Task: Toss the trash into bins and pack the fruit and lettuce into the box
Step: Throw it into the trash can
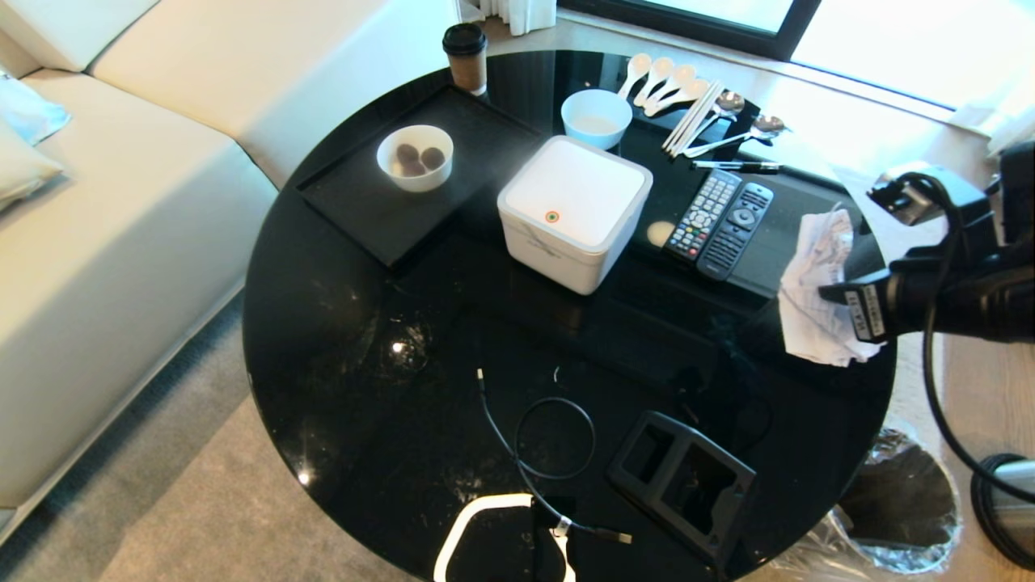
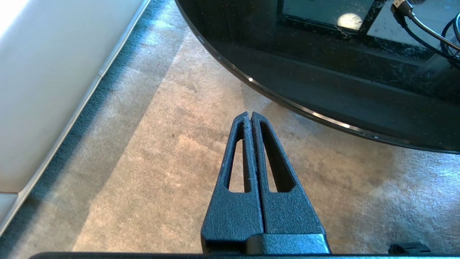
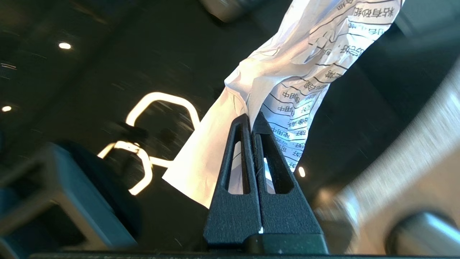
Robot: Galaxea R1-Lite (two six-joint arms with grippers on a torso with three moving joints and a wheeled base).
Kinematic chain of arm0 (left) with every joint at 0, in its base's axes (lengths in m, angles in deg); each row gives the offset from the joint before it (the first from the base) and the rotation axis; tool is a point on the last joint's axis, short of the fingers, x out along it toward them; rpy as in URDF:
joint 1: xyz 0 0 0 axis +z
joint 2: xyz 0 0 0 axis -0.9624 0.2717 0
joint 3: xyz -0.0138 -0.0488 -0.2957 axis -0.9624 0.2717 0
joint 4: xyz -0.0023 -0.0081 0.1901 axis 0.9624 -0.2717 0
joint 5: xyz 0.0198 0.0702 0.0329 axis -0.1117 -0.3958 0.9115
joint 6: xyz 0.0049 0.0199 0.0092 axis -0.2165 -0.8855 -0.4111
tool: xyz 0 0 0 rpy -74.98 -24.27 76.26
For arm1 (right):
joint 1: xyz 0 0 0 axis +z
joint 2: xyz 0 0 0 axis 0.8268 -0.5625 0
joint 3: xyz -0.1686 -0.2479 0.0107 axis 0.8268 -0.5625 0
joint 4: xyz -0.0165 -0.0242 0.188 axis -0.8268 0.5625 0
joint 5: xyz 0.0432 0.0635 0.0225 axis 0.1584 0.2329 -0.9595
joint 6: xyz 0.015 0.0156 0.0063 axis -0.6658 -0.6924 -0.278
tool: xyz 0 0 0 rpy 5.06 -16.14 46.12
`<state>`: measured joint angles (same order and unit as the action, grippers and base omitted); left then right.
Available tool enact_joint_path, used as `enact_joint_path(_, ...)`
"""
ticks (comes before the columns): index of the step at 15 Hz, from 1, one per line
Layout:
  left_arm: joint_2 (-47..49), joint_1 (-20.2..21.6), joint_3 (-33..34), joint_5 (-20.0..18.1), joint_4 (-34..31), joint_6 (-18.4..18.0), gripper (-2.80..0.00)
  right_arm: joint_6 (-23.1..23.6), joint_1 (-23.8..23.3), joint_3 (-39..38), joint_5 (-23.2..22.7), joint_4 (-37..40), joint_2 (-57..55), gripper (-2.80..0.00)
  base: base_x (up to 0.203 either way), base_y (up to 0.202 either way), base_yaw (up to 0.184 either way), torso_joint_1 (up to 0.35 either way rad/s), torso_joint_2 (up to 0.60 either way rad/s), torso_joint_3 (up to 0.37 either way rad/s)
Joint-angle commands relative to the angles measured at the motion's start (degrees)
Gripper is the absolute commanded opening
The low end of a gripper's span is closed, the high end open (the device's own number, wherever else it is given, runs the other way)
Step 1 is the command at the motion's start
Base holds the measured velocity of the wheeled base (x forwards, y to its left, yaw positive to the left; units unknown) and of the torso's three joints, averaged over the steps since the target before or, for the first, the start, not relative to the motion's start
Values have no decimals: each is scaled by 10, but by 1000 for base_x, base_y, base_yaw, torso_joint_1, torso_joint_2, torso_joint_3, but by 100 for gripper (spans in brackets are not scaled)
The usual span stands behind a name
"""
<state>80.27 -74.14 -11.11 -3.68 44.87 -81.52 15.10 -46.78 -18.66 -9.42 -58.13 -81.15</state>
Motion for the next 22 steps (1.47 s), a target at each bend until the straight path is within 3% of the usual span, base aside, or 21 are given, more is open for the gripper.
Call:
enact_joint_path(1, 1, 0, 0, 0, 0, -1, -280, 1, -66, -9, 0, 39, 50, -280, 0, 0, 0, 0, 0, 0)
enact_joint_path(9, 1, 1, 0, 0, 0, 0, -280, 3, -273, -82, 5, 175, 112, -280, 0, 0, 0, 0, 0, 0)
enact_joint_path(16, 1, 0, 0, 0, 0, -1, -280, 5, -291, -230, 31, 158, 103, -280, 0, 0, 0, 0, 0, 0)
enact_joint_path(22, 1, 1, 0, 0, 0, 0, -280, 7, -290, -290, 30, 44, 9, -280, 0, 0, 0, 0, 0, 0)
